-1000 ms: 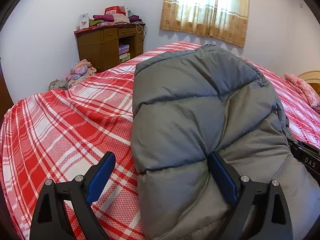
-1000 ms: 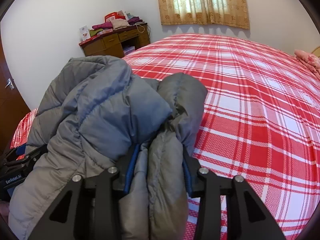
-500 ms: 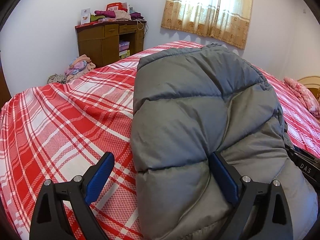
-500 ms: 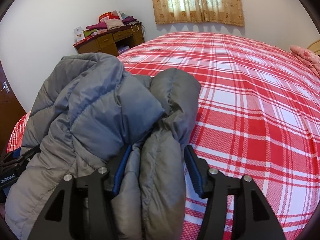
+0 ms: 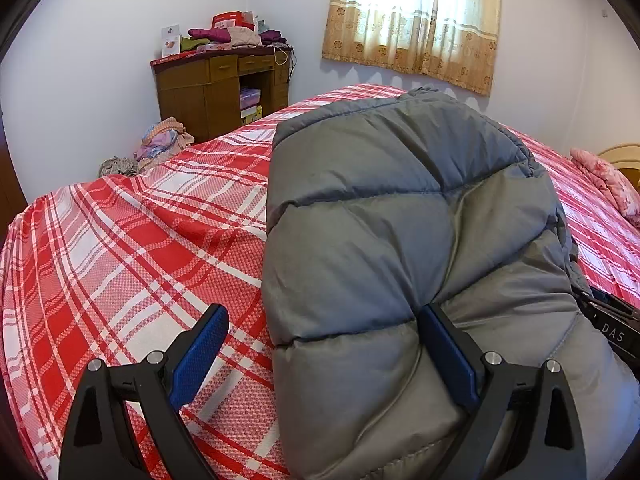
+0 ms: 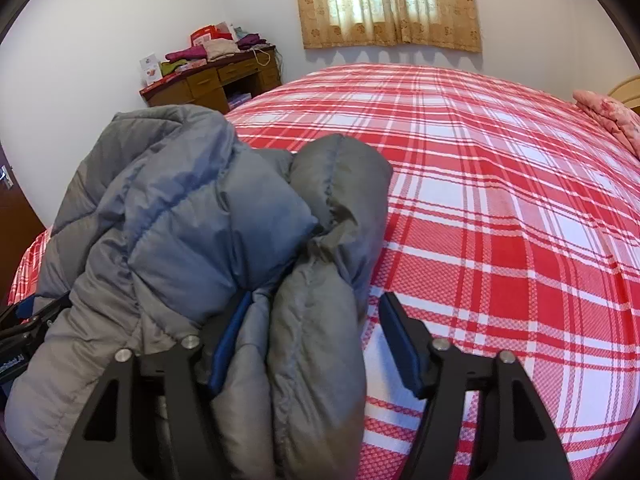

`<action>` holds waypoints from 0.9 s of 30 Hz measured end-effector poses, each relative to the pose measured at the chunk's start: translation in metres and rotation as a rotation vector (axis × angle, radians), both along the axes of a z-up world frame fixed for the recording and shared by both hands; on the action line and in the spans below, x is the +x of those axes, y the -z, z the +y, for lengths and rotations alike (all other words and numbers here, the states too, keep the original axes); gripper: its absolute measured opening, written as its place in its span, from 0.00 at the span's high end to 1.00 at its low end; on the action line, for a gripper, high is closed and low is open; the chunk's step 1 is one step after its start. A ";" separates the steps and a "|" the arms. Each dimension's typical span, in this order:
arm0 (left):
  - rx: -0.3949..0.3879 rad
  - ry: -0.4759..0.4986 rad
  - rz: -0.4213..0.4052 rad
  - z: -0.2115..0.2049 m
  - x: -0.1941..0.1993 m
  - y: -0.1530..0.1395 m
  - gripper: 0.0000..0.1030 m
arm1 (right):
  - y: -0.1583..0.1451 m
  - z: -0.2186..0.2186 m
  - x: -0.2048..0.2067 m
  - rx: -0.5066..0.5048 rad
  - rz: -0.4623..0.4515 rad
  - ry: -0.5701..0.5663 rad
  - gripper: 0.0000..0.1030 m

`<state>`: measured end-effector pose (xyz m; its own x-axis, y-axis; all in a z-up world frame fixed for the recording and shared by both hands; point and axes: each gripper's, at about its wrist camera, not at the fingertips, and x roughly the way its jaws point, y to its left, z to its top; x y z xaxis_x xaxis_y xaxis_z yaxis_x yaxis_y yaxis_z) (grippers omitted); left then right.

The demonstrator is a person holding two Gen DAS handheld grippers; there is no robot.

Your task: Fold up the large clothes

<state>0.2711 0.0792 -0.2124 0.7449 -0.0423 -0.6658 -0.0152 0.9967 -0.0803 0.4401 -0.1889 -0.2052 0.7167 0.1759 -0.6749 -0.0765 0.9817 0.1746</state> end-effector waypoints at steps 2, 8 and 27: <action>0.003 0.000 -0.002 0.000 -0.001 0.000 0.07 | 0.000 0.000 0.000 -0.001 0.003 0.000 0.31; -0.003 -0.003 -0.004 0.000 -0.001 0.000 0.07 | 0.000 0.002 0.001 -0.016 0.003 0.003 0.31; -0.016 -0.058 -0.126 0.014 -0.049 -0.083 0.07 | -0.070 -0.005 -0.043 -0.123 -0.085 0.010 0.21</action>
<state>0.2221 0.0929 -0.1293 0.8239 -0.0062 -0.5667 -0.0618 0.9930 -0.1007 0.3970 -0.1940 -0.1353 0.7736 0.0885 -0.6275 -0.0765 0.9960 0.0461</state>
